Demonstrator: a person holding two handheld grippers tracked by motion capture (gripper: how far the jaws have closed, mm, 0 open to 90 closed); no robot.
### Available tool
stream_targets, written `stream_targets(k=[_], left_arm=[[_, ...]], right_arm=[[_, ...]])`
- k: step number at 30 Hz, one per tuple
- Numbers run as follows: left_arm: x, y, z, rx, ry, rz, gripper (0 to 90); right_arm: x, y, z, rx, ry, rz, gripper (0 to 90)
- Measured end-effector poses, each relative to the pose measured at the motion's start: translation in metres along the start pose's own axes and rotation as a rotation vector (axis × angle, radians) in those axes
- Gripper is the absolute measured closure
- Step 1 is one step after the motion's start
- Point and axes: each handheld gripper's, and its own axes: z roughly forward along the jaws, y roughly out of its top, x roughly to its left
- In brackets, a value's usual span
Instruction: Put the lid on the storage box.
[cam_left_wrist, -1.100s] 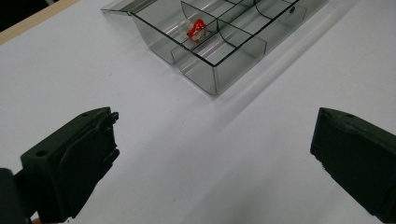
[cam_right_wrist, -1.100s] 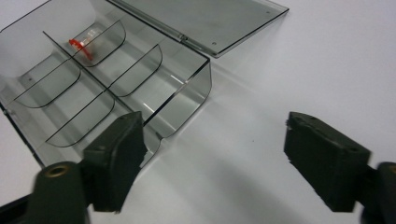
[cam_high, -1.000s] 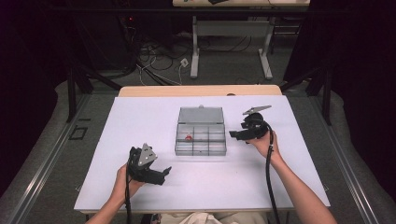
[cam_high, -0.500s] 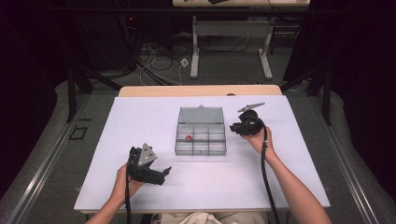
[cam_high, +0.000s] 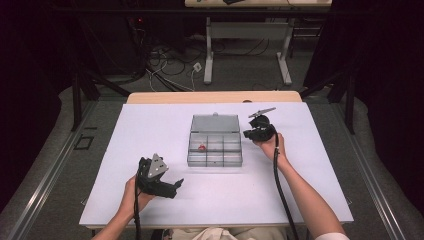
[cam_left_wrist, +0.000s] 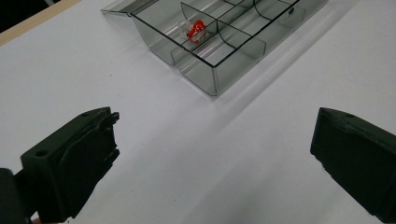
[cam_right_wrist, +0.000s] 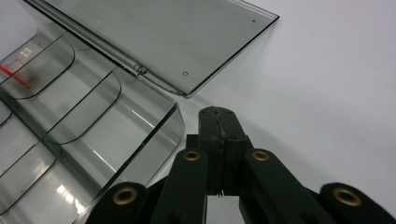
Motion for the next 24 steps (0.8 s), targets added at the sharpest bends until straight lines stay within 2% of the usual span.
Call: stream_targets(k=[6, 10, 13, 15, 16, 20, 23, 24], left_arm=[[0.000, 0.000, 0.001, -0.003, 0.003, 0.000, 0.0], [0.000, 0.000, 0.000, 0.001, 0.000, 0.001, 0.0], [0.001, 0.000, 0.000, 0.003, -0.002, 0.000, 0.0], [0.000, -0.001, 0.001, -0.004, 0.001, -0.002, 0.0], [0.000, -0.001, 0.001, -0.004, 0.002, -0.001, 0.0], [0.000, -0.001, 0.002, 0.001, -0.001, -0.001, 0.0], [0.000, -0.001, 0.002, -0.003, 0.001, 0.001, 0.0], [0.000, -0.001, 0.002, -0.002, 0.000, -0.001, 0.0]], right_arm=[[-0.002, 0.004, 0.013, 0.018, 0.004, 0.031, 90.0], [-0.002, 0.005, 0.020, 0.020, 0.006, 0.040, 90.0], [-0.003, 0.007, 0.024, 0.044, -0.005, 0.037, 90.0], [-0.002, 0.007, 0.026, 0.046, 0.001, 0.050, 90.0], [-0.003, 0.007, 0.028, 0.026, 0.007, 0.051, 90.0], [-0.005, 0.011, 0.031, 0.035, 0.001, 0.059, 90.0], [-0.006, 0.013, 0.034, 0.007, 0.006, 0.066, 90.0], [-0.006, 0.013, 0.035, 0.023, 0.003, 0.070, 90.0]])
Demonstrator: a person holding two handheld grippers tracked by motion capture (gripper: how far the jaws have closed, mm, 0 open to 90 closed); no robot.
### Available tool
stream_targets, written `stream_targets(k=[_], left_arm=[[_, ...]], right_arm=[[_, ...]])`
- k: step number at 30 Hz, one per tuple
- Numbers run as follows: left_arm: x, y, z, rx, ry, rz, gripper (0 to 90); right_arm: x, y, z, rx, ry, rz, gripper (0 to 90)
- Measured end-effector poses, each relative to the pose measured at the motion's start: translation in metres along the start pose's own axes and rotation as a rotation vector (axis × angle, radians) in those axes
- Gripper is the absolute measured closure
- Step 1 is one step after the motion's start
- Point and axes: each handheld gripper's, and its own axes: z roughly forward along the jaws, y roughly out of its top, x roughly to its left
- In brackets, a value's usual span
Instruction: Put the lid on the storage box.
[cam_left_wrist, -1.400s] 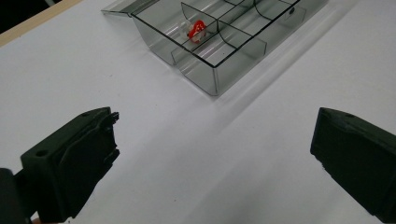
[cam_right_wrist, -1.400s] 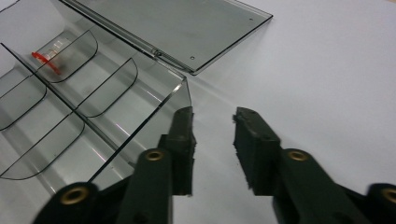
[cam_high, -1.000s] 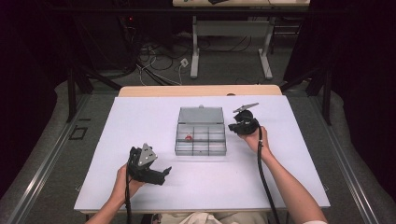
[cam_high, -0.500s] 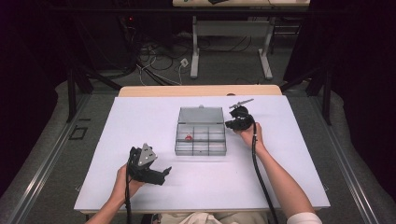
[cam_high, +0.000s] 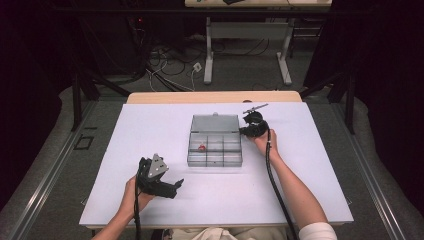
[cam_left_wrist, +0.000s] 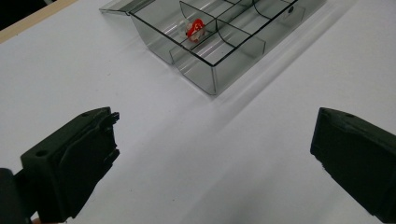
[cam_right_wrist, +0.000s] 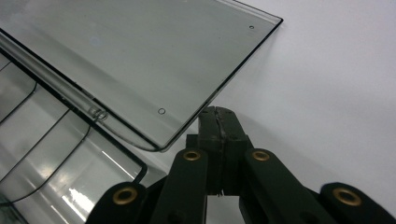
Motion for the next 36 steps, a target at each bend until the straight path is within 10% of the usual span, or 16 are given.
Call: stream_targets(k=[36], left_arm=[[-0.0003, 0.0004, 0.0009, 0.011, -0.008, 0.004, 0.0]], right_arm=[[-0.0059, -0.0005, 0.0082, -0.027, 0.026, 0.020, 90.0]])
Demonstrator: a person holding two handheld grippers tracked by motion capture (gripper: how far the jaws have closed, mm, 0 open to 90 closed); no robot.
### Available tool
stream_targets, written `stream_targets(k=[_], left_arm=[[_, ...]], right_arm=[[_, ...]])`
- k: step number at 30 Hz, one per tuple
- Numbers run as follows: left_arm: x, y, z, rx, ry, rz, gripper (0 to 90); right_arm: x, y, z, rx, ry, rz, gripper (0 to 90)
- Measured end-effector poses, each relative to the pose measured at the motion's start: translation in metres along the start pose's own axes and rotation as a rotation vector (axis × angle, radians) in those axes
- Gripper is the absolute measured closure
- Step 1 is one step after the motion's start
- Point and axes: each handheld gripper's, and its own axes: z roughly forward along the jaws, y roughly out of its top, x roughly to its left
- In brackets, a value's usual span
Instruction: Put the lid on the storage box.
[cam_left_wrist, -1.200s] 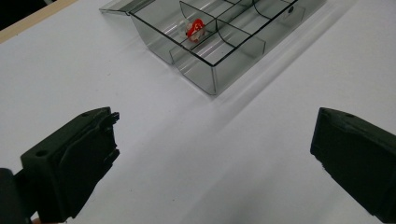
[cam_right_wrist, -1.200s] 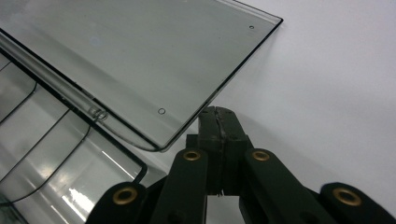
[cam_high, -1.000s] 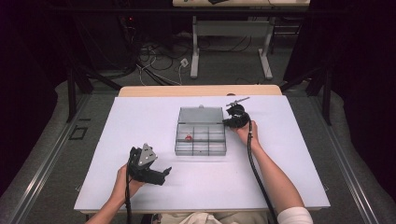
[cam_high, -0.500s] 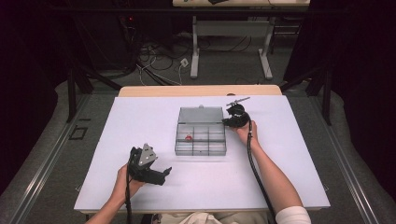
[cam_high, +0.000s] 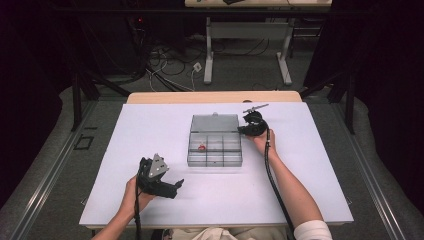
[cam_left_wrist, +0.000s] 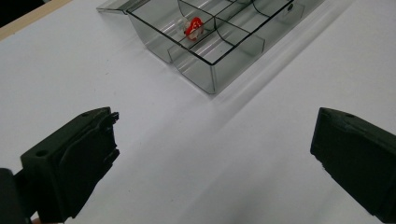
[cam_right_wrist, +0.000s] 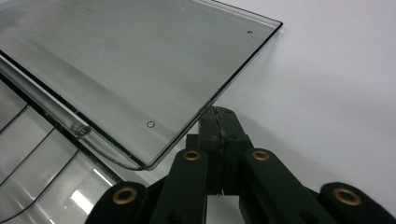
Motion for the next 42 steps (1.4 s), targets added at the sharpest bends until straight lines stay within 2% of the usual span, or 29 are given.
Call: stream_targets(k=[2, 3, 4, 6, 15, 20, 31, 32, 33, 36, 37, 42], left_arm=[[0.000, 0.000, 0.000, 0.000, -0.001, 0.000, 0.0], [0.000, 0.000, 0.000, 0.000, 0.000, 0.000, 0.0], [0.000, 0.000, 0.000, 0.000, -0.001, 0.000, 0.0], [0.000, 0.000, 0.000, 0.000, 0.000, 0.000, 0.0], [0.000, -0.001, 0.000, -0.006, 0.004, 0.000, 0.0], [0.000, 0.000, 0.000, -0.001, 0.000, 0.000, 0.0], [0.000, 0.000, 0.001, 0.008, -0.003, -0.004, 0.0], [0.001, 0.001, 0.001, 0.005, 0.001, -0.001, 0.0], [0.000, 0.002, 0.002, -0.010, 0.002, -0.019, 0.1], [0.000, 0.011, 0.002, -0.004, -0.022, -0.019, 1.5], [-0.001, 0.014, 0.003, -0.018, -0.027, -0.031, 2.3], [-0.003, 0.032, 0.013, 0.003, -0.049, -0.033, 6.8]], right_arm=[[-0.001, 0.000, 0.000, -0.002, -0.001, -0.001, 90.0], [-0.001, -0.001, 0.002, -0.024, 0.012, 0.006, 90.0], [-0.001, 0.000, 0.001, -0.001, 0.003, 0.004, 90.0], [-0.002, 0.001, 0.000, 0.005, 0.007, 0.001, 90.0], [-0.004, 0.002, 0.002, -0.005, 0.009, 0.016, 90.0], [-0.005, 0.001, 0.002, -0.020, 0.030, 0.027, 90.0], [-0.004, 0.003, -0.001, -0.001, 0.017, 0.010, 89.5], [-0.004, 0.003, -0.002, -0.004, 0.023, 0.011, 89.6], [-0.005, 0.003, -0.002, -0.004, 0.018, 0.002, 89.6], [-0.004, 0.004, -0.002, 0.002, 0.009, -0.006, 89.6], [-0.003, 0.004, -0.002, 0.005, 0.004, -0.012, 89.6], [-0.002, 0.003, 0.002, 0.009, 0.004, -0.016, 89.6]])
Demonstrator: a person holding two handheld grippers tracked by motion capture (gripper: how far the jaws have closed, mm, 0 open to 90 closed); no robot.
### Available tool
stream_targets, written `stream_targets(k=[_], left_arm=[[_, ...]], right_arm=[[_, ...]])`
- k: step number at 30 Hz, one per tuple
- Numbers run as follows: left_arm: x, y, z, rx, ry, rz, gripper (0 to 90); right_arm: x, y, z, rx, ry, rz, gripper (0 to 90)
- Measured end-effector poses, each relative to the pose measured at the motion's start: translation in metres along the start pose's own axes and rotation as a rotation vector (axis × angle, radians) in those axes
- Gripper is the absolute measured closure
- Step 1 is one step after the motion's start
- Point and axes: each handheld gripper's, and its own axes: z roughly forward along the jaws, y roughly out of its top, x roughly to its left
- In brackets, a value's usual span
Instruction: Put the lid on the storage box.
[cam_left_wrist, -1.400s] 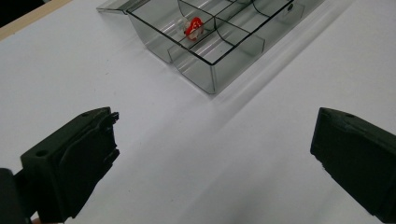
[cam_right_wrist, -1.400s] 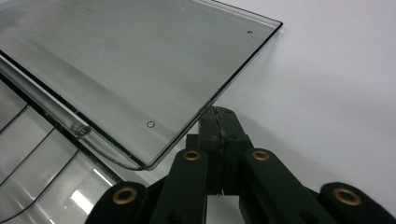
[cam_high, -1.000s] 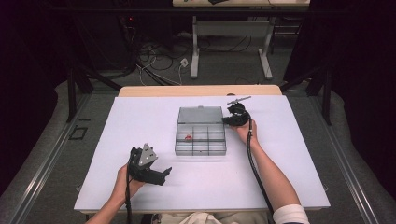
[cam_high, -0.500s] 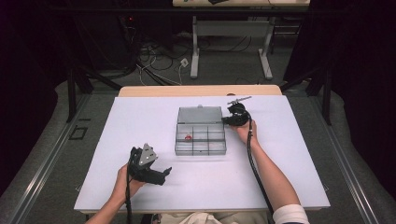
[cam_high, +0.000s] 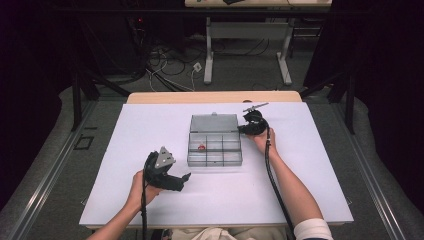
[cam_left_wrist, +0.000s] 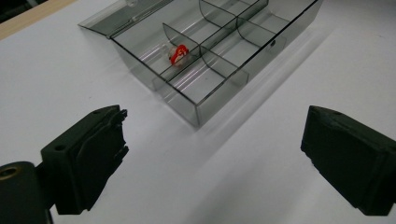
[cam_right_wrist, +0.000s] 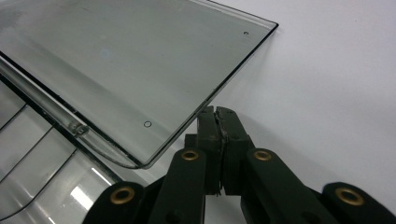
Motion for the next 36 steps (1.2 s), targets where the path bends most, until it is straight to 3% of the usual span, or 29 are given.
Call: stream_targets(k=[2, 8, 10, 17, 18, 23, 26, 32, 36], left_arm=[[-0.001, 0.009, 0.009, 0.029, 0.022, 0.037, 9.3], [-0.002, 0.043, 0.045, 0.065, 0.034, 0.029, 23.4], [0.000, 0.052, 0.058, 0.102, 0.041, 0.036, 27.8], [0.010, 0.063, 0.099, 0.216, 0.060, 0.009, 46.0], [0.011, 0.063, 0.102, 0.216, 0.064, -0.004, 50.9], [0.023, 0.063, 0.108, 0.234, 0.035, -0.036, 56.9], [0.024, 0.063, 0.108, 0.229, 0.017, -0.033, 59.3], [0.021, 0.068, 0.106, 0.186, 0.019, -0.030, 56.3], [0.021, 0.071, 0.107, 0.192, 0.020, -0.023, 56.3]], right_arm=[[0.001, 0.000, 0.001, 0.002, 0.000, 0.005, 89.8], [0.000, 0.000, 0.001, -0.002, 0.001, -0.002, 89.8], [-0.001, 0.000, 0.001, -0.003, 0.003, -0.002, 89.8], [-0.002, 0.000, 0.001, -0.006, 0.010, -0.003, 89.9], [-0.002, 0.000, 0.001, -0.005, 0.012, -0.005, 90.0], [-0.002, 0.000, 0.001, -0.005, 0.012, -0.003, 90.0], [-0.002, 0.000, 0.003, -0.021, 0.014, 0.006, 90.0], [-0.002, 0.000, 0.002, -0.004, 0.009, -0.001, 90.0], [-0.002, 0.000, 0.002, -0.004, 0.011, 0.000, 90.0]])
